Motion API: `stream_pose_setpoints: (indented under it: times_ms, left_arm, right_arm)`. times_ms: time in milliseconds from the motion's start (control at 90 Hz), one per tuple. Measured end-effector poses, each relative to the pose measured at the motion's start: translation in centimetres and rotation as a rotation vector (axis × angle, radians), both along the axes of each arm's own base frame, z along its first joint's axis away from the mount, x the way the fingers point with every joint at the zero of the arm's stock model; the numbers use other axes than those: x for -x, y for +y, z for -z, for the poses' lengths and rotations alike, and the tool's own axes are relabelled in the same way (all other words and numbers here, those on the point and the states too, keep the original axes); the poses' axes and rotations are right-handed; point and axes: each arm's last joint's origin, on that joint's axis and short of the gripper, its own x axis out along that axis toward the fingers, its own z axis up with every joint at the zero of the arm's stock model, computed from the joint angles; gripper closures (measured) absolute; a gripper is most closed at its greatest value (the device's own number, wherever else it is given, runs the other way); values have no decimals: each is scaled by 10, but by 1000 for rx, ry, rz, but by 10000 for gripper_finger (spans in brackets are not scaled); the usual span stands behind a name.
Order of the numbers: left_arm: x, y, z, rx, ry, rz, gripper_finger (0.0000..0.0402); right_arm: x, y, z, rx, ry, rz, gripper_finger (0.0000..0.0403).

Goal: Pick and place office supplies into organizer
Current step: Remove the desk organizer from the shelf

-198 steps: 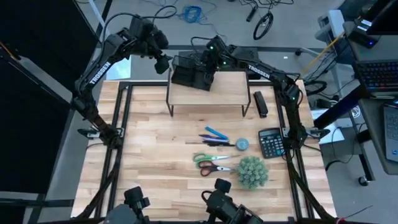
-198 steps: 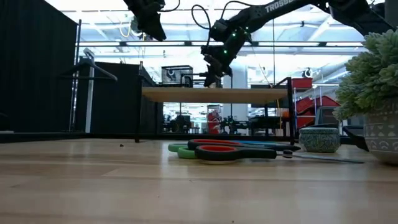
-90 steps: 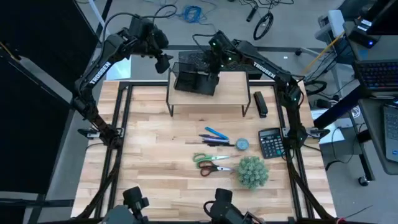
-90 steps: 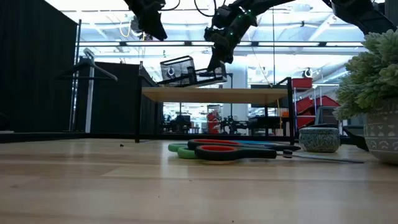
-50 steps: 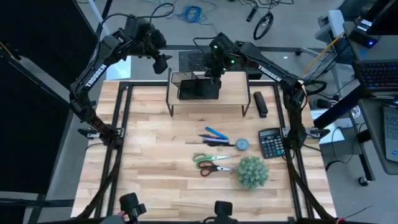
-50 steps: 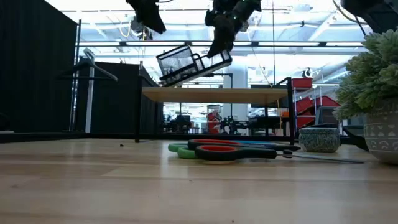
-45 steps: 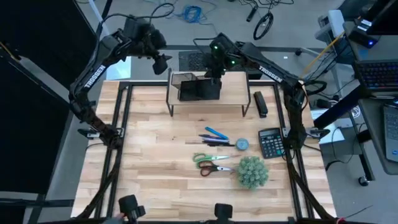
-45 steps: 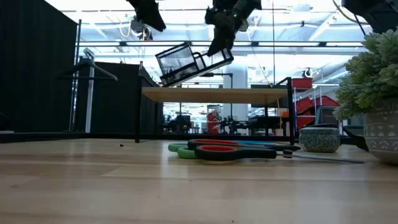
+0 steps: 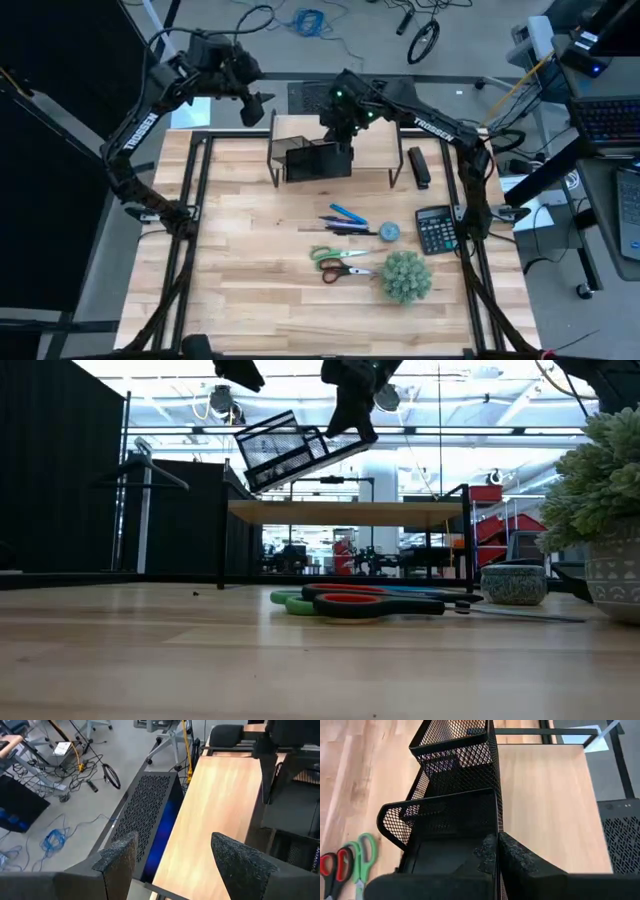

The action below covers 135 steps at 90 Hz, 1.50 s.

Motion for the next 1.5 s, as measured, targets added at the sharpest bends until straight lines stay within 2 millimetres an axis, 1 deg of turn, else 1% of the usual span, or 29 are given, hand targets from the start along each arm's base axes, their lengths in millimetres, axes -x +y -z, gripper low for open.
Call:
stream_pose_setpoints:
  times_ms: [222, 322, 433, 622, 800, 900, 1044, 1189, 1389, 1500]
  left_arm:
    - [4, -8, -3, 6, -6, 2, 160]
    - [8, -11, -7, 11, -22, -28, 160]
    - [12, -18, -11, -9, -30, -53, 160]
    - [17, -29, -17, -9, -58, -43, 160]
    - [15, -34, -15, 26, -45, -37, 160]
    - [15, -36, -13, 43, -32, -30, 160]
    - [12, -40, -13, 47, -30, -13, 160]
    - [10, -43, -12, 67, -35, -10, 160]
    - [8, -47, -12, 76, -29, 5, 160]
    - [6, -49, -12, 89, -44, 8, 160]
  right_arm:
    - [-9, 25, 1, -20, 7, -47, 403]
    - [-13, 36, 1, -27, 14, -71, 403]
    - [-17, 49, 1, -37, 16, -92, 403]
    - [-24, 70, 1, -49, 10, -113, 403]
    - [-29, 92, 0, -65, 6, -116, 403]
    - [-35, 105, 3, -83, -12, -121, 403]
    - [-47, 129, 19, -114, -28, -141, 403]
    - [-60, 151, 40, -144, -63, -158, 403]
    - [-76, 176, 75, -170, -151, -145, 403]
    - [-80, 185, 98, -172, -189, -110, 403]
